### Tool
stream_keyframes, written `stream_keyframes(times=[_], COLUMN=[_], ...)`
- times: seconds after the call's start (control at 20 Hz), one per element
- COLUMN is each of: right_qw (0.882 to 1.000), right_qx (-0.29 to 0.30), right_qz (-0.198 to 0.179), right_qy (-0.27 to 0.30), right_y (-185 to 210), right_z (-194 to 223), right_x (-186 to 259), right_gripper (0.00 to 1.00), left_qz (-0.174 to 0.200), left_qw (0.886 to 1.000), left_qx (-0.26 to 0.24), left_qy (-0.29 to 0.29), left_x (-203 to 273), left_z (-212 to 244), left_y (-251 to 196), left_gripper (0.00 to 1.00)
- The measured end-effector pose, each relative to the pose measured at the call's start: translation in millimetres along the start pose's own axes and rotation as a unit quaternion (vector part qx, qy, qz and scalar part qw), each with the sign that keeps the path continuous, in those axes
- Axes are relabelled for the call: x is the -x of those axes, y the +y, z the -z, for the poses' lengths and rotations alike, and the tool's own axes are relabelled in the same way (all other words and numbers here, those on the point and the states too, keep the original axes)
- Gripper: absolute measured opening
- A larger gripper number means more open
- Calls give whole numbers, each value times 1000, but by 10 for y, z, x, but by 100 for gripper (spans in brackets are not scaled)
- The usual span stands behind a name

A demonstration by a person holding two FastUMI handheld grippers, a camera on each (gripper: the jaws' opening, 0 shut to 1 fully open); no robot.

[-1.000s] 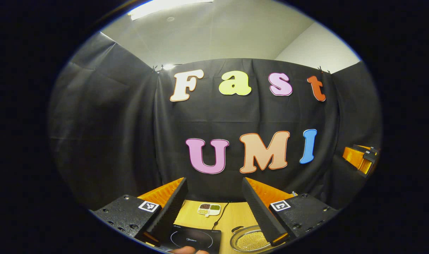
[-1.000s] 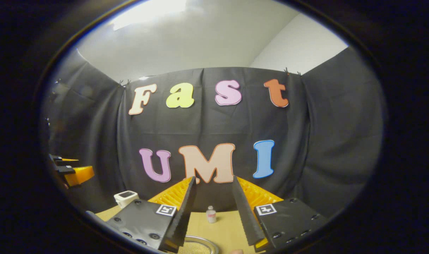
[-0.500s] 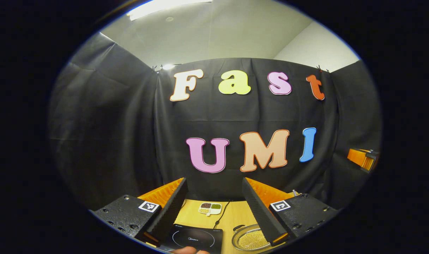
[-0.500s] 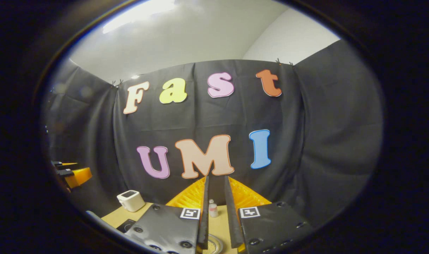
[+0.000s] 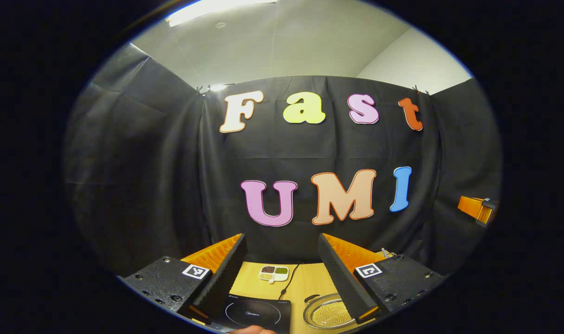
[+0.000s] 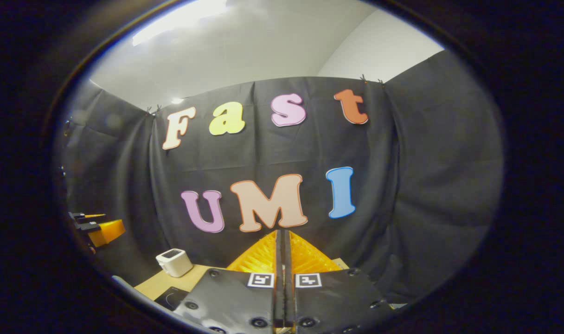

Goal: First push the handle of the pot to place it horizontally, then grasp the pot with both hands and set it on the induction cooktop.

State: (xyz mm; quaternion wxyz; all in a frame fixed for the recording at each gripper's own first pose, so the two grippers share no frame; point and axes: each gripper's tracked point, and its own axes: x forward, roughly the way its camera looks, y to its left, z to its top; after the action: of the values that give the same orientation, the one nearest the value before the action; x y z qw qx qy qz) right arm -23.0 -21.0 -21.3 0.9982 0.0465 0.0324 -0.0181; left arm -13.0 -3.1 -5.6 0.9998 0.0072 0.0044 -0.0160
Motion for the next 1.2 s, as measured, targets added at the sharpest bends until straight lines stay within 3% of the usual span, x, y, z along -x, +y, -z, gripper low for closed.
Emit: stream_keyframes(times=[0.1,0.15,0.2,0.25,0.55,0.9,1.2], right_qw=[1000,1000,999,999,984,950,906], right_qx=[-4,0,6,11,64,85,117], right_qz=[1,6,12,13,-7,-58,-101], right_qy=[10,18,29,44,165,296,394], right_y=[-8,-38,-83,-97,-37,149,267], right_z=[24,84,157,274,1340,2653,3624], right_x=[11,13,9,9,170,541,906], right_gripper=[2,7,0,0,2,3,3], left_qz=[0,-1,-2,-3,-13,-30,-57], left_qw=[1000,1000,1000,1000,1000,1000,998], left_qx=[-2,-1,0,1,-5,1,-7], left_qy=[-2,-1,0,-1,-1,9,11], left_x=[16,20,31,38,114,180,256], left_z=[-16,4,-2,-5,29,110,132], left_y=[18,32,37,42,121,279,472], left_gripper=[99,99,99,99,99,99,98])
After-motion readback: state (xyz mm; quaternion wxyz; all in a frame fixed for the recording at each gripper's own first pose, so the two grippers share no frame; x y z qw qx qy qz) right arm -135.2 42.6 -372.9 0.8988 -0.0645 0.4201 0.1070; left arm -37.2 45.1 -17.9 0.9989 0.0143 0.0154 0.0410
